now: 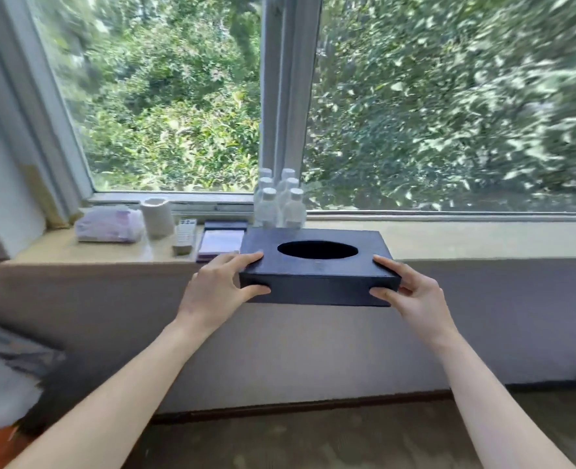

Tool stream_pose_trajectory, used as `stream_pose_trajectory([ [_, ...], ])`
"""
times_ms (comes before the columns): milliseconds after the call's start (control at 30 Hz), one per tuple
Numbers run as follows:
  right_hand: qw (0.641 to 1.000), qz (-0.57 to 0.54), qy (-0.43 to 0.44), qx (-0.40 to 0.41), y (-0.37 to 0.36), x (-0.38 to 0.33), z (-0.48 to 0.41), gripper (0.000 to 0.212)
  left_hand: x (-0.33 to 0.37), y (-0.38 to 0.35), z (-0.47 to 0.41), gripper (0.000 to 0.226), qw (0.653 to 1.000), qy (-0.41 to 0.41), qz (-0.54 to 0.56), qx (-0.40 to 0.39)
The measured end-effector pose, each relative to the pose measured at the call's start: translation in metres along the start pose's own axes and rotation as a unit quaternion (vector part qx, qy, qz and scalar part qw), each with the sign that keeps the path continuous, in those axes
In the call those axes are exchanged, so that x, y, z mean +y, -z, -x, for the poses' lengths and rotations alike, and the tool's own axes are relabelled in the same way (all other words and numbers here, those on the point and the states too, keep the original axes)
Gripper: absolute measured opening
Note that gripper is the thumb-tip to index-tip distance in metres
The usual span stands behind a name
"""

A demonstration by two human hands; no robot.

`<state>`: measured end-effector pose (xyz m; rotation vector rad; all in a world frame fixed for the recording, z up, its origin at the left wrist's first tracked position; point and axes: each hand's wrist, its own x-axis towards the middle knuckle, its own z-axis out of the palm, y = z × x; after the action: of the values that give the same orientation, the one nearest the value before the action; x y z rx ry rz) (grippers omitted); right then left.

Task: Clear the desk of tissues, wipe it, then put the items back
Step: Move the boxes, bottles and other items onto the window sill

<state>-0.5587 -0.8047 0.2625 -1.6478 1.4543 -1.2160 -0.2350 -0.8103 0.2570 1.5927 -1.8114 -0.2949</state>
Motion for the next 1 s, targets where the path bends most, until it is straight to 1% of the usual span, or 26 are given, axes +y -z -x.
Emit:
stream_pose_trajectory([
  [233,0.996,0.014,-0.035,0.076,0.052,0.034,-0.001,0.054,0.038,-0.054,-0.049,0.063,0.995,-0.064,0.047,-0.061],
  [400,0.993,0.031,-0.055,0.103,0.082,0.056,-0.006,0.053,0.062,-0.091,-0.068,0.062,0.991,-0.079,0.073,-0.081],
  [500,0.992,0.029,-0.069,0.103,0.093,0.069,-0.025,0.052,0.07,-0.111,-0.083,0.061,0.992,-0.065,0.076,-0.081],
  [600,0.994,0.016,-0.072,0.082,0.1,0.085,-0.06,0.053,0.073,-0.134,-0.103,0.061,0.994,-0.039,0.08,-0.069],
  [700,0.997,0.005,-0.064,0.047,0.105,0.11,-0.109,0.054,0.072,-0.159,-0.125,0.062,0.998,-0.007,0.054,-0.044],
  [833,1.0,0.001,-0.024,-0.019,0.104,0.146,-0.189,0.056,0.069,-0.192,-0.154,0.063,0.998,0.049,0.025,-0.007],
  [1000,0.997,0.015,-0.011,-0.078,0.093,0.179,-0.255,0.055,0.064,-0.214,-0.191,0.064,0.994,0.109,-0.024,-0.007],
])
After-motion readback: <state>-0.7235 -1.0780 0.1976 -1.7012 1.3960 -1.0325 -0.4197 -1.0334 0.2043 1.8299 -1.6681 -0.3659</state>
